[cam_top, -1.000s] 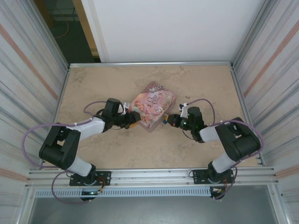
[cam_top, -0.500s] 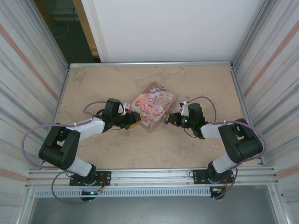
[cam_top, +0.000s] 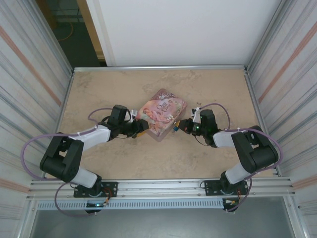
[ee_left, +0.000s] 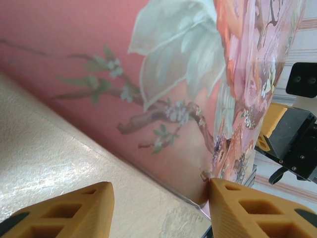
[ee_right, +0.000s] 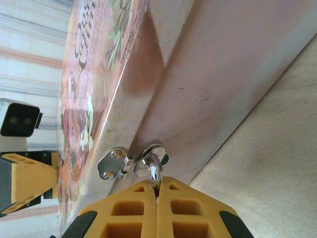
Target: Unlock the padlock with the key
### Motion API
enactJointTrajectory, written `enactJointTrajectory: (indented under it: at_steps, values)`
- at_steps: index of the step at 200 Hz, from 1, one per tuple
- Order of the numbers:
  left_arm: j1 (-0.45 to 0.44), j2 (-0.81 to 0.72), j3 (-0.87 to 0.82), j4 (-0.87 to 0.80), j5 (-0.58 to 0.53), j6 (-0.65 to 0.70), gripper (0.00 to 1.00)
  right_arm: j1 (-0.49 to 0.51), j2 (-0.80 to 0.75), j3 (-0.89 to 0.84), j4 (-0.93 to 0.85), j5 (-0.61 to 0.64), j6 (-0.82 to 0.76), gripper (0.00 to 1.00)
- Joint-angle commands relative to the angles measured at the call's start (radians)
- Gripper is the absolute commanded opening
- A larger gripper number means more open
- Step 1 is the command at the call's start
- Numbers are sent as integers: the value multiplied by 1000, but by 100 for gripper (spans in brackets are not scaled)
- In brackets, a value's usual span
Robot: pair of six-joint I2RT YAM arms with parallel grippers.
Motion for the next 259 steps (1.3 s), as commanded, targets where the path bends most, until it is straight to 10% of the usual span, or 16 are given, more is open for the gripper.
enactJointTrajectory:
  at_steps: [1, 165, 259]
  values:
    - [-5, -3, -36, -152, -53, 30, 52, -22, 10, 13, 81, 15, 27, 0]
    - [7, -128, -7, -237, -92, 60, 58, -99, -157, -33, -74, 34, -67, 0]
    - [20, -520, -29, -387, -376, 155, 70, -112, -384, -26, -323, 26, -200, 0]
